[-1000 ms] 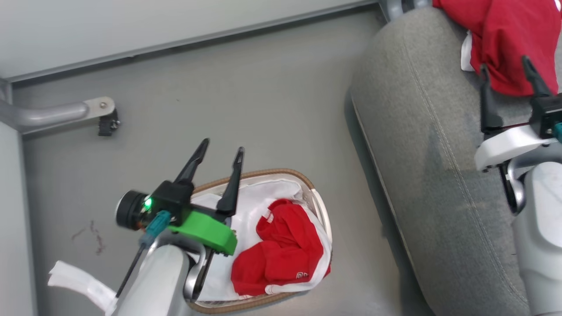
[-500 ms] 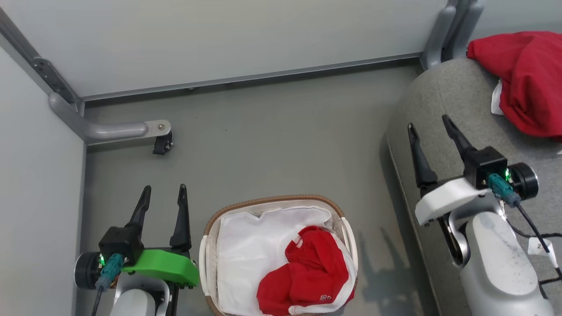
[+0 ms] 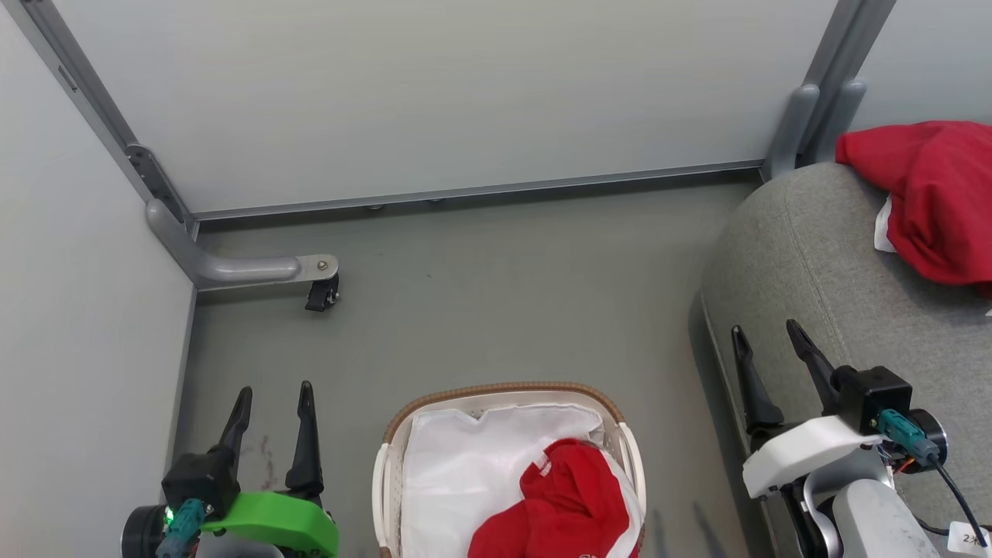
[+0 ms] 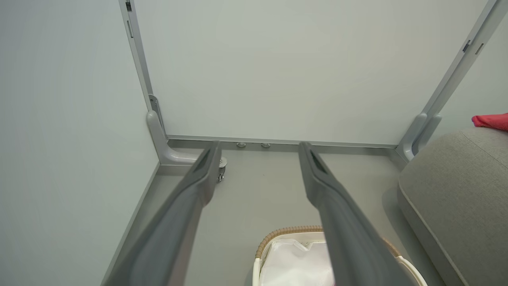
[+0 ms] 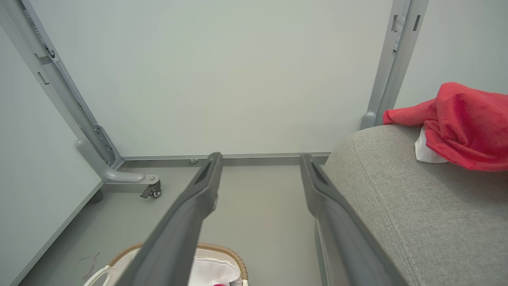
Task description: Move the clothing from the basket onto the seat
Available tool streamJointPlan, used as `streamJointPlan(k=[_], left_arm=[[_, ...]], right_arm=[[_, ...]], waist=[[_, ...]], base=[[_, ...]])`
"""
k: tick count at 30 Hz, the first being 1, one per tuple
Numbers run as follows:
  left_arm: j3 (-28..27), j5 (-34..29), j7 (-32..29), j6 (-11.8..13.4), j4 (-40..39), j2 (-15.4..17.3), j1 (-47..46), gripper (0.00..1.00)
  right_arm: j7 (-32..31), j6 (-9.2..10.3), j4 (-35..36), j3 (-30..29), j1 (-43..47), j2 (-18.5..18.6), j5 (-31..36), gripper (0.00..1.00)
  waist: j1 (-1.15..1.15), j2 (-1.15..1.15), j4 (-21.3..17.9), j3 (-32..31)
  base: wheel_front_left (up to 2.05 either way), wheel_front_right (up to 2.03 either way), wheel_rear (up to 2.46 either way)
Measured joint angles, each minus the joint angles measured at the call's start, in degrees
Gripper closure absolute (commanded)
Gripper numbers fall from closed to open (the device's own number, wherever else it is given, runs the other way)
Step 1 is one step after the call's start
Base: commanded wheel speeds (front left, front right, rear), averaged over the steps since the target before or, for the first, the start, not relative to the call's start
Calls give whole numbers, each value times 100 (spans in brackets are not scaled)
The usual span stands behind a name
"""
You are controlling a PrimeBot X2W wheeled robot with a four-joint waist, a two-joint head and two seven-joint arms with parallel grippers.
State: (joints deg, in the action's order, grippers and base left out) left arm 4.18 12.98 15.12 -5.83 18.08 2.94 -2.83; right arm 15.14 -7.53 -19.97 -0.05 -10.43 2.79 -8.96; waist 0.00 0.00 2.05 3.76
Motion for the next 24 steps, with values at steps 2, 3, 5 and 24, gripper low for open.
streamJointPlan(k=[2,3,5,24], left_arm=[[5,31,0,0,16,-2,24,0],[8,49,0,1,27,-3,41,0],[15,57,0,2,40,-4,49,0],[89,73,0,3,100,-8,38,0]], right_arm=[[0,0,26,9,53,-1,-1,0],[0,0,34,1,63,-2,-1,0],[0,0,60,-24,70,0,1,0],[0,0,70,-16,111,-1,-11,0]], waist=[[0,0,-16,-19],[0,0,-27,-26],[0,0,-46,-36],[0,0,-72,-17]], base=[[0,0,0],[0,0,0],[0,0,0],[0,0,0]])
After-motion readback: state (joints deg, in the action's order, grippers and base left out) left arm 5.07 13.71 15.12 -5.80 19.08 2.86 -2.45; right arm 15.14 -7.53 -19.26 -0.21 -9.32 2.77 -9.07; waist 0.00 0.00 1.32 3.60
